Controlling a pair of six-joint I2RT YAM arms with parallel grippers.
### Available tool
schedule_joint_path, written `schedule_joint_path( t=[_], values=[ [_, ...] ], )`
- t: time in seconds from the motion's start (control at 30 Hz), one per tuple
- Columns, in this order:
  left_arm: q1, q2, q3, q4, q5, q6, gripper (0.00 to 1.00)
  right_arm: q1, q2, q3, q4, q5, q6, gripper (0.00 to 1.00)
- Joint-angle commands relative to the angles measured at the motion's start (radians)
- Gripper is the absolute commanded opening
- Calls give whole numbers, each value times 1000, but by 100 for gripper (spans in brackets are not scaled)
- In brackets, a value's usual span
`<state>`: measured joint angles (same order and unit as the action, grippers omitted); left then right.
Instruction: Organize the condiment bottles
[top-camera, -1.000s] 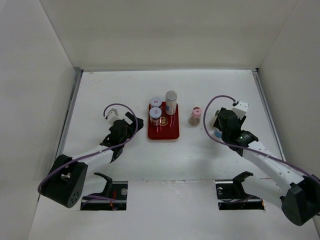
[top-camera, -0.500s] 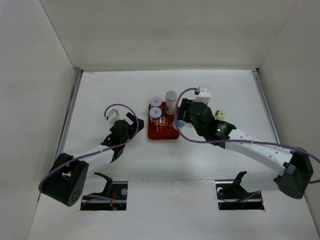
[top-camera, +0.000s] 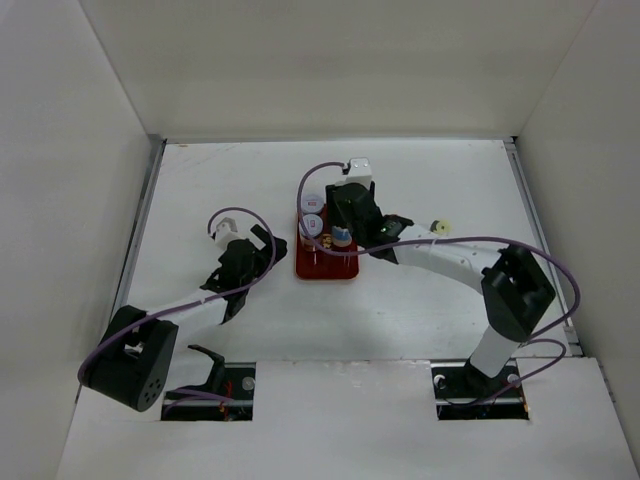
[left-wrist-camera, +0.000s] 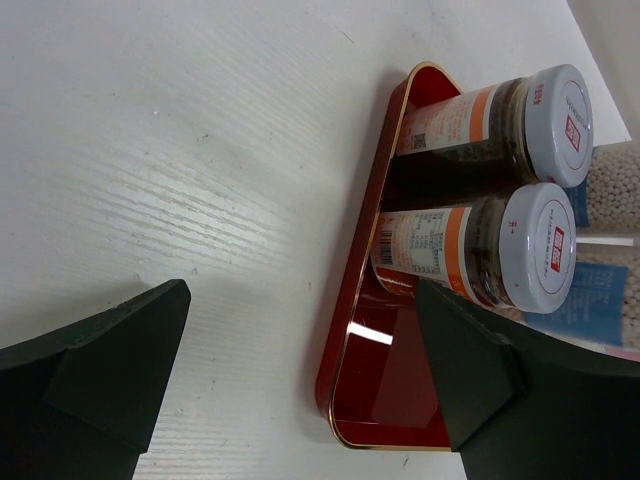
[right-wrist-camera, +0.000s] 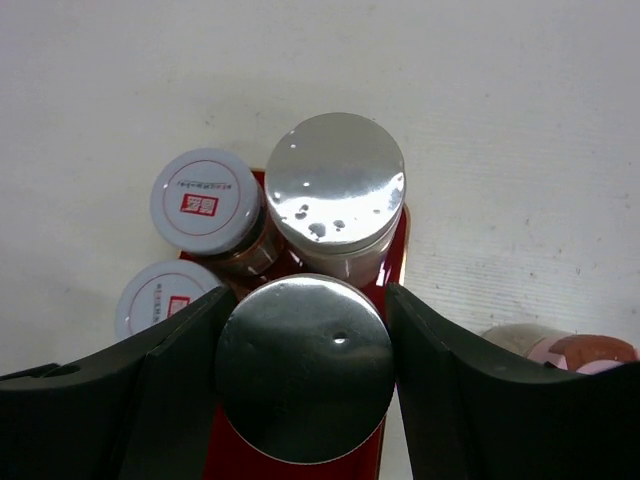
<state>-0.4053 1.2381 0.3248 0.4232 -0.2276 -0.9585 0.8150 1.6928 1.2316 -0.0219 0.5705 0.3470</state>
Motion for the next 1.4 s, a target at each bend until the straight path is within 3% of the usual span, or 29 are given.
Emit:
schedule_joint_path(
  t=[0.0,0.13,0.3,0.6,0.77,1.03,1.2,1.37],
  values=[
    [7,-17,14,48,-6,-5,100,-17,17,55,126,12,-23,52],
    [7,-14,19,48,10,-3,100,-20,54,51,163,12,-14,54],
    [7,-9,19,49,11,-2,100,-18,50,48,140,23,-5,73],
    [-2,-23,20,46,8,-3,100,-17,-220,-118,96,100,18,93],
    [-5,-19,22,40,8,-3,100,-67,-349,-309,108,123,84,94],
    [-13,0,26,49,1,-3,100,-207,-309,-400,106,77,118,92],
    [-8,21,31,46,4,-3,100,-259,-216,-350,119,-21,104,85],
    [-7,12,25,49,-9,-2,100,-264,-145,-311,137,-37,89,71]
  ],
)
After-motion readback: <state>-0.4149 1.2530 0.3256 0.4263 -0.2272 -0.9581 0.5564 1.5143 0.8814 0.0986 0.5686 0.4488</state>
